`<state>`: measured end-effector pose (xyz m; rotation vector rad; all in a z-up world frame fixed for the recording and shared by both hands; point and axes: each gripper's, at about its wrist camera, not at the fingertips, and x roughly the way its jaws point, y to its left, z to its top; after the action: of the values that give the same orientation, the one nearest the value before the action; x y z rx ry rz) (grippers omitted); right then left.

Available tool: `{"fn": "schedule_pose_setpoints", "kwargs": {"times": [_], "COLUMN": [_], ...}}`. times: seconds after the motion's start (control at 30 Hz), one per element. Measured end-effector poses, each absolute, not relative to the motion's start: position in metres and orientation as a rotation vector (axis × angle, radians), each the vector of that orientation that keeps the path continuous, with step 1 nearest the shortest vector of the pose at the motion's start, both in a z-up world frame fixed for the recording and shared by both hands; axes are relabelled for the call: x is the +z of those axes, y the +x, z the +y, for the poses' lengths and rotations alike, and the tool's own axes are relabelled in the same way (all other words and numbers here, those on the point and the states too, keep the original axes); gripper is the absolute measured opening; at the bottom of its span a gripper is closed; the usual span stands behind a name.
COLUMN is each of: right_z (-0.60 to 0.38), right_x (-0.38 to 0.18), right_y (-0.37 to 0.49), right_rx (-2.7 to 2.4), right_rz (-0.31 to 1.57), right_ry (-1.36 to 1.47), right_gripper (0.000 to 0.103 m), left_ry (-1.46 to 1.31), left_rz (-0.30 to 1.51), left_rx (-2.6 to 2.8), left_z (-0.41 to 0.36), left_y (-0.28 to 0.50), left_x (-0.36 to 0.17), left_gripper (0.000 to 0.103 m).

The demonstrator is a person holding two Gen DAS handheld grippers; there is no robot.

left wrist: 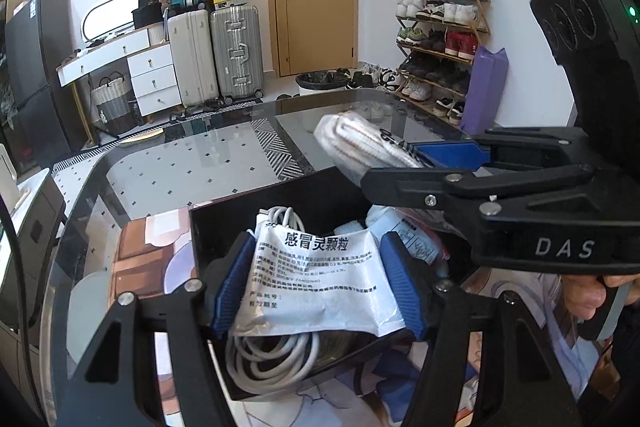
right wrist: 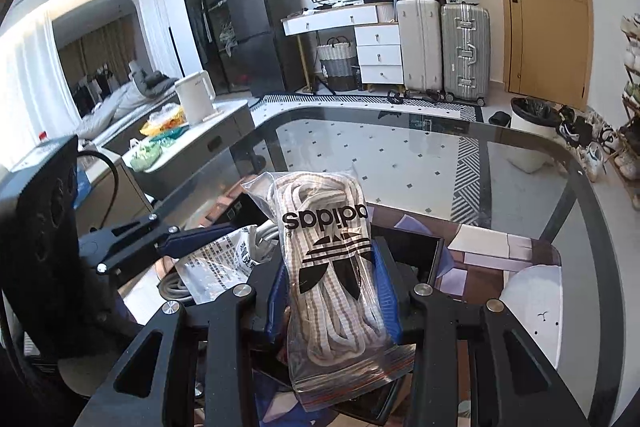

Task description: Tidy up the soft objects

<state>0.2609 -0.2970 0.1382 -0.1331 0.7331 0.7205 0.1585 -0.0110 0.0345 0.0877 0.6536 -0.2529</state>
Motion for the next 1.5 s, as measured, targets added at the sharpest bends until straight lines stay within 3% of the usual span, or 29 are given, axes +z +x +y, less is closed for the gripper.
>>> {"fn": "schedule_pose_setpoints", "kwargs": {"times": [0.57, 0.67, 0.83, 0.93, 1.0, 1.07, 1.5], "right_z": [-0.283, -0.285, -0.299, -0.311, -0.318, -0.326, -0.357], "right_x": [0.114, 0.116, 0.123, 0.132, 0.138, 0.145, 0.16], "right_y": [0.26, 0.257, 0.245, 0.236, 0.23, 0.221, 0.176], "right_rx": [0.715, 0.717, 0.717, 0.705, 0.69, 0.681, 0.653], "right_rz": [0.772, 0.762, 0.715, 0.677, 0.657, 0.618, 0.498], "right_ry": [-0.256, -0.262, -0.254, -0.244, -0.232, -0.217, -0.115], "right_gripper": [0.04, 0.047, 0.058, 0.075, 0.095, 0.101, 0.102], "left_ry": [0.073, 0.074, 0.06, 0.069, 0.07, 0.062, -0.055], "left_rz": [0.671, 0.674, 0.669, 0.643, 0.619, 0.597, 0.488], "left_rx": [-0.278, -0.287, -0.311, -0.307, -0.305, -0.3, -0.186], "left_z": [-0.006, -0.005, -0.004, -0.003, -0.002, 0.001, 0.029], "left_y": [0.162, 0.161, 0.154, 0.146, 0.141, 0.135, 0.099], "left_x": [0.032, 0.033, 0.04, 0.047, 0.051, 0.055, 0.066], "left_gripper": [0.066, 0.068, 0.088, 0.102, 0.103, 0.103, 0.103]}}
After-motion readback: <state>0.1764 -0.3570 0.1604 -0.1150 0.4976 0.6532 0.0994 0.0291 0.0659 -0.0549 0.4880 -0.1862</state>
